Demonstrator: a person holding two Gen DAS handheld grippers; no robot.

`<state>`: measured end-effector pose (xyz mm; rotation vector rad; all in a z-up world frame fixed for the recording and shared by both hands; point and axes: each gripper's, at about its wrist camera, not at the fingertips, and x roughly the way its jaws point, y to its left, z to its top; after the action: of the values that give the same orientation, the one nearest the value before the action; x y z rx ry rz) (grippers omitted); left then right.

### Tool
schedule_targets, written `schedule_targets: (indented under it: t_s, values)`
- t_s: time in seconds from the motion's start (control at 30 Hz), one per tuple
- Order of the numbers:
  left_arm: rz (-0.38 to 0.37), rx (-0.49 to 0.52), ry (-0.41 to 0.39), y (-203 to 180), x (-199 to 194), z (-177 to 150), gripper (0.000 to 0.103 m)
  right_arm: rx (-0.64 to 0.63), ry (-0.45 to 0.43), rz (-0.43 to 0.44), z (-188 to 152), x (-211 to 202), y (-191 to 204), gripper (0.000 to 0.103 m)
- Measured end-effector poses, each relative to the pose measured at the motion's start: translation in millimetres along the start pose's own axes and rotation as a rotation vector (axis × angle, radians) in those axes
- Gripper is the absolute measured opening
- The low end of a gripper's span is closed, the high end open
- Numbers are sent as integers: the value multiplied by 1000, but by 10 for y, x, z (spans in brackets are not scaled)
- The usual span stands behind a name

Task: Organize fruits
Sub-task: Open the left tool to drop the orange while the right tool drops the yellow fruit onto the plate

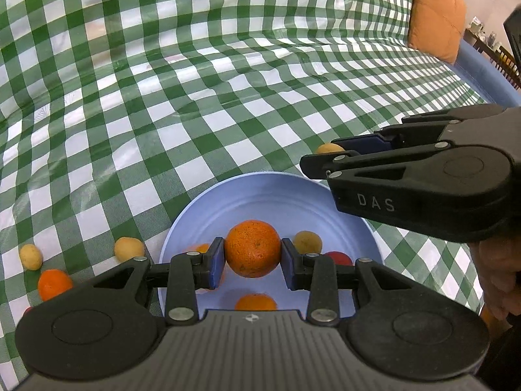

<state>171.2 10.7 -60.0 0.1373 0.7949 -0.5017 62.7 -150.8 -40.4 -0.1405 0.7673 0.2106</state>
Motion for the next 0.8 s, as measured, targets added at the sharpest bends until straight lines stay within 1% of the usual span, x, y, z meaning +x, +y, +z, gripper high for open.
schedule_targets:
  t_s: [0.2,0.23,0.27,0.3,0.37,0.5,0.7,0.8]
  values:
    - [-5,-8,-2,-68,35,20,40,-3,3,2,-11,0,-3,29]
    - [-5,-11,-3,-60,33,25,44,-6,6,5,-10,3,-14,30]
    - [-4,-18,-4,-67,30,34,56,-11,12,3,-16,11,-11,31]
    - [-4,-25,-11,-71,20,34,59,-16,17,-3,-21,22,-8,37]
    - [-2,-27,-18,-62,-2,40,60,-19,18,-18,-28,38,4,42]
    - [6,-34,-22,-101,-13,31,60,-5,16,-29,-28,37,-19,47]
    - [13,-47,-35,-127,-35,12,58,6,10,-45,-36,34,26,49]
    - [16,-70,-46,-121,-58,3,58,5,5,-50,-32,38,11,53]
